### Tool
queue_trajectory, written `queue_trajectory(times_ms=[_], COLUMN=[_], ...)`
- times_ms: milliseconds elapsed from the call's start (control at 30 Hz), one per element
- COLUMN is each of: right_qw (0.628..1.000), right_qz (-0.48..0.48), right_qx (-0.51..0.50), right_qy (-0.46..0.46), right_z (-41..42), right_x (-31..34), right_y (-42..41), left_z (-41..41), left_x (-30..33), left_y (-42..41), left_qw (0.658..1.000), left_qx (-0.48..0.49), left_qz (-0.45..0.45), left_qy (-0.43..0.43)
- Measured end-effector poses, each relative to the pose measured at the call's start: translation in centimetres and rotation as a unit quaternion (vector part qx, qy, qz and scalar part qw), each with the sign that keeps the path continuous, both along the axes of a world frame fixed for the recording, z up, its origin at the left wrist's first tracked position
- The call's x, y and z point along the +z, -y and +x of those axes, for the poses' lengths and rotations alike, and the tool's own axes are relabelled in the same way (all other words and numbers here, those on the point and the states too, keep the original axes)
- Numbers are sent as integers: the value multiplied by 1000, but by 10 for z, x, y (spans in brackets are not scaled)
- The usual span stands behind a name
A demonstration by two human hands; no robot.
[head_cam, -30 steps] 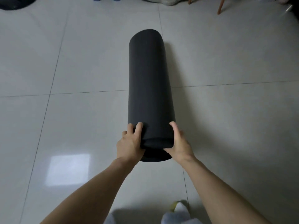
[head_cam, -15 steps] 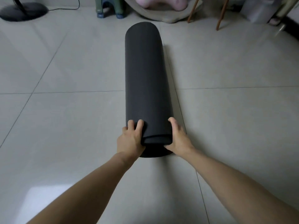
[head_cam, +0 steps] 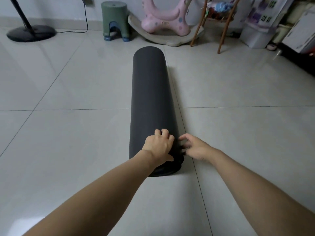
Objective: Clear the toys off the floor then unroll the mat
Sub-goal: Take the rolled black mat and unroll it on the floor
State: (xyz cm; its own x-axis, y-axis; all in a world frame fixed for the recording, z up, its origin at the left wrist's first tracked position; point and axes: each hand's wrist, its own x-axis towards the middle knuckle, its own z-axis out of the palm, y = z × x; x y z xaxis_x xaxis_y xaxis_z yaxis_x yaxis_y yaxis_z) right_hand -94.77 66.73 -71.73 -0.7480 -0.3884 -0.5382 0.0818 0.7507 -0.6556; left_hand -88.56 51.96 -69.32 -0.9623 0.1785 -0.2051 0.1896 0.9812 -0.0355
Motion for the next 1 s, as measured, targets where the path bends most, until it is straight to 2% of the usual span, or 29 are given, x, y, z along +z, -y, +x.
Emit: queue_trajectory(times_ms=[100, 167, 267, 400, 500, 600, 667, 733, 800, 867, 900, 933, 1000], right_qw=[998, 994, 985, 967, 964, 966, 957, 940, 930, 915, 911, 911, 941], right_qz=[42, 56, 27, -57, -137, -166, -212, -270, -308, -357, -373, -379, -320], right_qx=[-2, -12, -63, -148, -168, -184, -196, -196, -192, -179, -171, -160, -98], right_qy=[-43, -90, -159, -200, -155, -77, 15, 64, 53, 52, 50, 41, -42], right_z=[1, 1, -5, -15, -15, -8, -3, 2, 8, 14, 17, 19, 23], right_x=[0, 1, 11, 24, 29, 32, 33, 33, 35, 40, 42, 43, 43], right_y=[6, 10, 17, 23, 40, 64, 82, 106, 134, 161, 172, 183, 192], left_z=[-4, -4, -4, 8, 22, 38, 51, 65, 72, 69, 67, 67, 67], left_x=[8, 11, 13, 16, 16, 19, 18, 17, 20, 27, 30, 31, 25], left_y=[-5, -7, 6, 44, 79, 113, 130, 139, 137, 139, 142, 150, 172], left_qw=[995, 992, 998, 990, 965, 920, 905, 922, 941, 933, 928, 926, 937], left_qx=[-34, -53, -32, 95, 163, 221, 251, 242, 175, 75, 50, 46, 82], left_qz=[-88, -108, -53, 95, 204, 322, 341, 290, 214, 130, 87, 47, 3], left_qy=[34, 28, -20, -53, -32, -21, -35, -81, -194, -329, -360, -371, -340])
